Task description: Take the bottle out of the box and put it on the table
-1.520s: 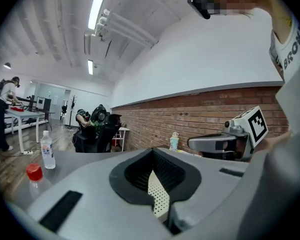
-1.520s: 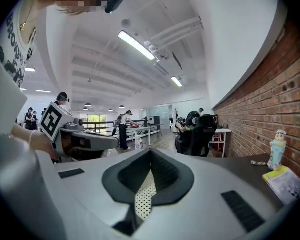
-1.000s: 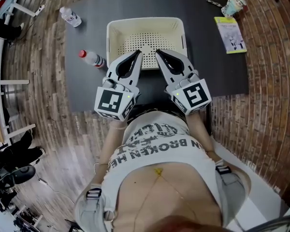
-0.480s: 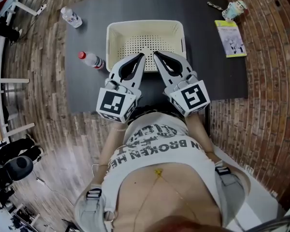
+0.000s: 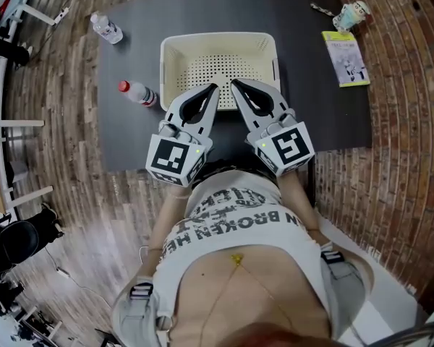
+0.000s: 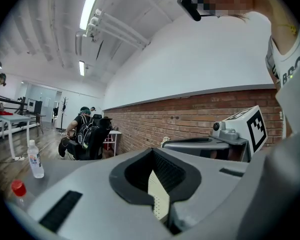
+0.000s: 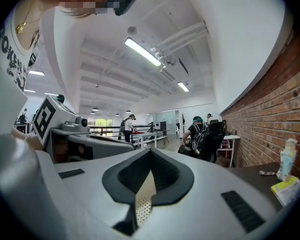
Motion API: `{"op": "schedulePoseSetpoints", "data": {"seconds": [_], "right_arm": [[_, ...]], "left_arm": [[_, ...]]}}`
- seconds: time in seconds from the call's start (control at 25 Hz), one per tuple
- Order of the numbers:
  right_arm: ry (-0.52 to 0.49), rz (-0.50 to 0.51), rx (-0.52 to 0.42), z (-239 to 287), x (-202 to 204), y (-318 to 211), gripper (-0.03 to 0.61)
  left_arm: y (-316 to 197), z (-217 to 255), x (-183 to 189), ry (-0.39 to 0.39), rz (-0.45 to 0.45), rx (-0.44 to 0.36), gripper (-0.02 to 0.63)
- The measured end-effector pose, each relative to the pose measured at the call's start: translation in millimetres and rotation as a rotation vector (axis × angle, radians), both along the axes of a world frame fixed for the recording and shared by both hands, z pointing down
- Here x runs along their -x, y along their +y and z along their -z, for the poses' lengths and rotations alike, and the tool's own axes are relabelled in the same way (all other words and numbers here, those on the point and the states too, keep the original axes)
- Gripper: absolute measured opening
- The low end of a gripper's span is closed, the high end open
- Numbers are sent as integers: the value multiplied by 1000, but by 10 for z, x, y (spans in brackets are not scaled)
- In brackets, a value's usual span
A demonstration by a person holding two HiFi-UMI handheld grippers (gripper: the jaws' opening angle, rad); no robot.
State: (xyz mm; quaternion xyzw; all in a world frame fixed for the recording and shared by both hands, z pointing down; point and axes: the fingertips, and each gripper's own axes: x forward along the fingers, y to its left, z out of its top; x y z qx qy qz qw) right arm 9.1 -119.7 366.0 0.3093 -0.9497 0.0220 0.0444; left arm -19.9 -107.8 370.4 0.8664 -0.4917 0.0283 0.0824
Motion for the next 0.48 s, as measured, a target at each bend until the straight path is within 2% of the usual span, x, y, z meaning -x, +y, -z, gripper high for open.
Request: {"op": "schedulePoseSetpoints", "data": {"seconds": [0.48], "right_arm": [[9, -37, 16, -33, 49, -90, 8]], "left_arm": [[-43, -62, 104, 3, -24, 25, 8]]}}
